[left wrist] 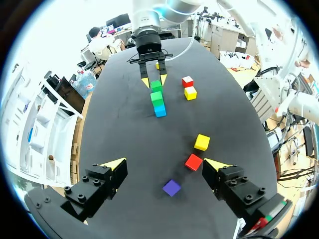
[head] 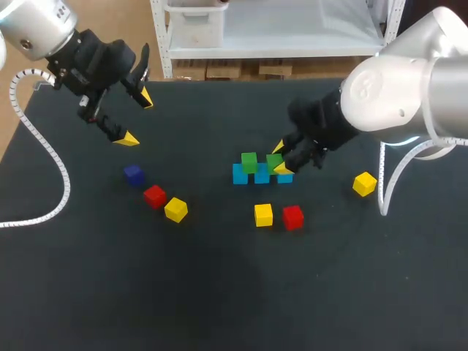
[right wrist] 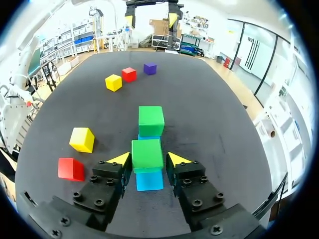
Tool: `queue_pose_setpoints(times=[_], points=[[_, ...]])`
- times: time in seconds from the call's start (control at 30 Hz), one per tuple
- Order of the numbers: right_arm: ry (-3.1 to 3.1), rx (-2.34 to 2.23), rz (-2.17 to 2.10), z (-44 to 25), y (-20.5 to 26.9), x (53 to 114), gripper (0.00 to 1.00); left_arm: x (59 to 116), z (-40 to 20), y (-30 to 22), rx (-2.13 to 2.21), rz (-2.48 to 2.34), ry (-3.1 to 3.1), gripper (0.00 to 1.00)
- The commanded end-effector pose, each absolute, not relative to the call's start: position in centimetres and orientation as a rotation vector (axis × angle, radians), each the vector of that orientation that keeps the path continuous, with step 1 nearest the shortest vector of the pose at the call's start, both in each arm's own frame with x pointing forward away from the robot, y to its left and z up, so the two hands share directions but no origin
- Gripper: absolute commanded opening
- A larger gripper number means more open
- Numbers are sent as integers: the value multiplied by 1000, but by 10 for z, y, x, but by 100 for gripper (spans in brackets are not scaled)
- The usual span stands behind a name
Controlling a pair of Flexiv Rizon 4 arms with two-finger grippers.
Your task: Place the blue cubes, place green cubes on the blue cubes, place the yellow cubes on the green cubes, then place the red cubes on the yellow cubes, and place purple cube on the red cubes.
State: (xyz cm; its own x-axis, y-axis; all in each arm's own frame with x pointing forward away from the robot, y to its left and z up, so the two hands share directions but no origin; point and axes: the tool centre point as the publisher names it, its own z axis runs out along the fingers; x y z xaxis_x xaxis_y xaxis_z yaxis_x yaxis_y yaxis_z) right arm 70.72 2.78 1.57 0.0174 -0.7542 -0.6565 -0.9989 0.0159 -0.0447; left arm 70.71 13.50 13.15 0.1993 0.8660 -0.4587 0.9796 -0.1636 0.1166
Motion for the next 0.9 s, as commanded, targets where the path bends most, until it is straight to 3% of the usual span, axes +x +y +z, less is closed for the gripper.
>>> queue_pose_setpoints(times=[0.03, 0.9], points=[[1785, -1789, 630, 15, 30, 710, 44, 708, 131, 136, 2100, -406, 1722, 100], [1778, -1773, 619, 19, 30, 709, 51, 708, 131, 136, 2100, -406, 1722, 100]])
